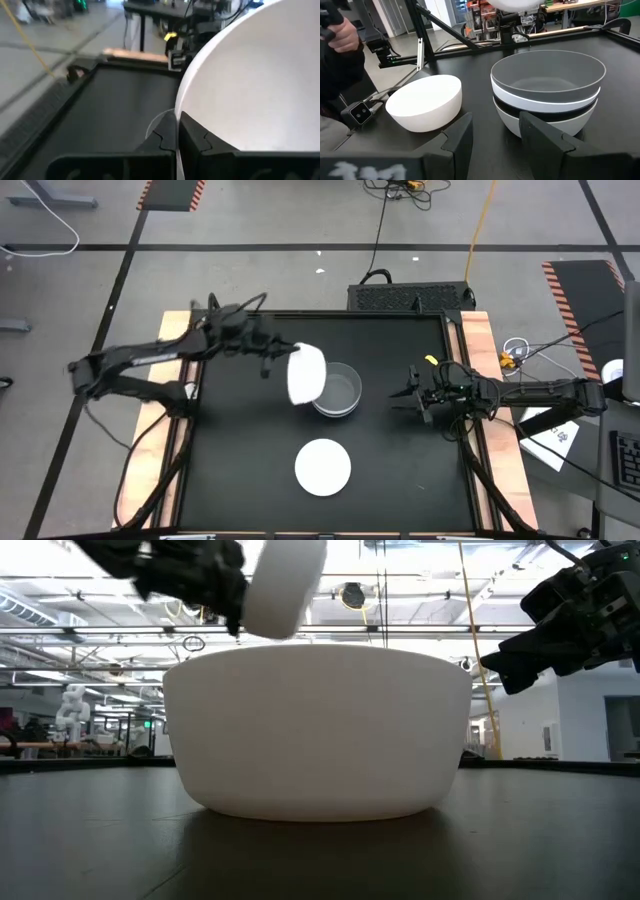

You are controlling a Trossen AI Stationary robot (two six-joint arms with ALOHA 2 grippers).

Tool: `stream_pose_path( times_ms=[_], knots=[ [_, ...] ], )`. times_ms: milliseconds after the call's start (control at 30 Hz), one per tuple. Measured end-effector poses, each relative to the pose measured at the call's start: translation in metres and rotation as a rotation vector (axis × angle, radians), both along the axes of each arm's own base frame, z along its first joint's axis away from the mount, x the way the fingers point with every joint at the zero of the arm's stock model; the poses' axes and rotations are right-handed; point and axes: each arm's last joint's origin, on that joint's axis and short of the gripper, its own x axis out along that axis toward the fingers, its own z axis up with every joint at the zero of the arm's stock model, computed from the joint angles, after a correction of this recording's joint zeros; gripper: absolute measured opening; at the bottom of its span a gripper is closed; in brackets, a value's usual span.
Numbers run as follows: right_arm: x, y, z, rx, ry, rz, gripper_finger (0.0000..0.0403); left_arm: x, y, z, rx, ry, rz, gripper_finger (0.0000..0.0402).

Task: Nest bowls inside each other
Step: Stack the left white bowl on top of the dark gray bowl

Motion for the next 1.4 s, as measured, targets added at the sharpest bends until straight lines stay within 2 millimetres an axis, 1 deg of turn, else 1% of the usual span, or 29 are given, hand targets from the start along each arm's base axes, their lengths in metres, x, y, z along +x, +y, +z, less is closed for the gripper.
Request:
stream_pose_path(
  times_ms=[100,200,367,533,633,733,967,1233,1400],
  knots=[
    [0.000,0.000,0.000,0.007,0.002,-0.001,0.0153,0.024,0.022,-0.001,-0.073,0.083,-0.048,0.0001],
    [0.000,0.000,-0.001,0.011,0.007,-0.002,0.0153,0.046,0.039,-0.003,-0.112,0.190,-0.051,0.0001],
    [0.000,0.000,-0.003,0.015,0.030,-0.001,0.0153,0.078,0.057,0.002,-0.133,0.346,-0.085,0.0001],
    [-0.001,0.000,-0.004,0.016,0.041,-0.001,0.0153,0.097,0.068,0.011,-0.149,0.444,-0.109,0.0001],
    [-0.001,0.000,-0.004,0.014,0.041,-0.001,0.0153,0.106,0.069,0.017,-0.150,0.481,-0.122,0.0001],
    [-0.001,0.000,-0.004,0.013,0.040,-0.001,0.0153,0.116,0.065,0.022,-0.141,0.504,-0.153,0.0001],
    [-0.001,0.000,-0.004,0.005,0.038,0.000,0.0153,0.139,0.062,0.019,-0.138,0.557,-0.178,0.0002],
    [-0.001,0.000,-0.004,0.002,0.038,0.001,0.0153,0.163,0.055,0.002,-0.135,0.681,-0.202,0.0001],
    [-0.001,0.000,-0.004,0.003,0.038,0.000,0.0153,0.170,0.051,-0.011,-0.147,0.749,-0.210,0.0002]
  ],
)
